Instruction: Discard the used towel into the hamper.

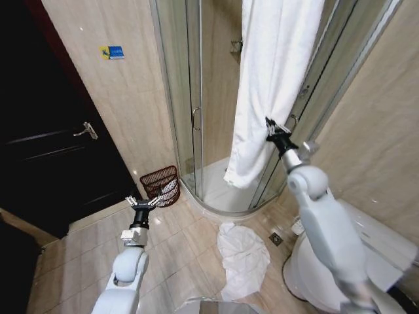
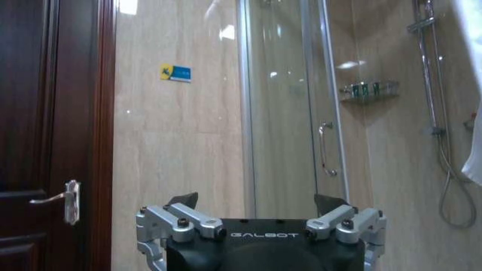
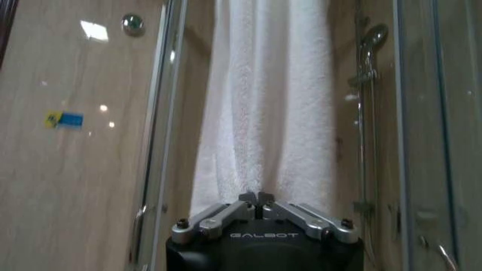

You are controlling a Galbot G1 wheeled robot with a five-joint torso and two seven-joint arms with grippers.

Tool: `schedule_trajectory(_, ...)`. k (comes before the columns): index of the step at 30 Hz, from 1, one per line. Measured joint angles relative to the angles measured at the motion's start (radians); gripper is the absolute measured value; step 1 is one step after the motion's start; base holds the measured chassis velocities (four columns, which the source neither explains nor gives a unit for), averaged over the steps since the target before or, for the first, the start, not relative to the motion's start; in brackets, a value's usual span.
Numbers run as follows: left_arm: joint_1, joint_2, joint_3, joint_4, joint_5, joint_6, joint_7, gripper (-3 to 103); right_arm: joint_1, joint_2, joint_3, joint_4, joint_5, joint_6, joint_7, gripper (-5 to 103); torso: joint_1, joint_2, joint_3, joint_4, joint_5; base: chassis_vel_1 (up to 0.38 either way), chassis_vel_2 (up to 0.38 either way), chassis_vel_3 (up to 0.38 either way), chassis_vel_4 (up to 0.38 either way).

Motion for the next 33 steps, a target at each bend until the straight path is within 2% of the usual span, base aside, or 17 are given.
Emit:
schedule_trajectory(7, 0.025, -0.012, -0.004, 0.003, 0.003, -0.033, 0.001, 100, -0.199, 0.048, 0.083, 0.077, -0.076, 0.041, -0.037, 1, 0.0, 0.0, 0.0, 0.0, -0.0001, 0.0, 0.0, 0.0, 0.0)
schedule_trajectory(9, 0.026, -0.012, -0.004, 0.003, 0.003, -0.035, 0.001, 100, -0.208, 0.052, 0.087, 0.081, -0.081, 0.044, -0.038, 1, 0.0, 0.0, 0.0, 0.0, -0.0001, 0.0, 0.0, 0.0, 0.0)
schedule_trajectory(12, 0.041, -0.011, -0.013, 0.0, -0.002, -0.052, 0.002, 100, -0.275, 0.102, 0.107, 0.109, -0.141, 0.075, -0.05, 1, 0.0, 0.0, 0.0, 0.0001, -0.0004, 0.0, 0.0, 0.0, 0.0)
schedule_trajectory(22, 0.071, -0.006, -0.031, 0.005, -0.028, -0.097, 0.002, 100, -0.39, 0.215, 0.098, 0.08, -0.254, 0.146, -0.079, 1, 0.0, 0.0, 0.0, 0.0002, -0.0004, 0.0, 0.0, 0.0, 0.0)
schedule_trajectory(33, 0.073, -0.001, -0.038, 0.012, -0.037, -0.11, 0.002, 100, -0.418, 0.248, 0.098, 0.062, -0.291, 0.188, -0.079, 1, 0.0, 0.0, 0.0, 0.0002, -0.0004, 0.0, 0.0, 0.0, 0.0)
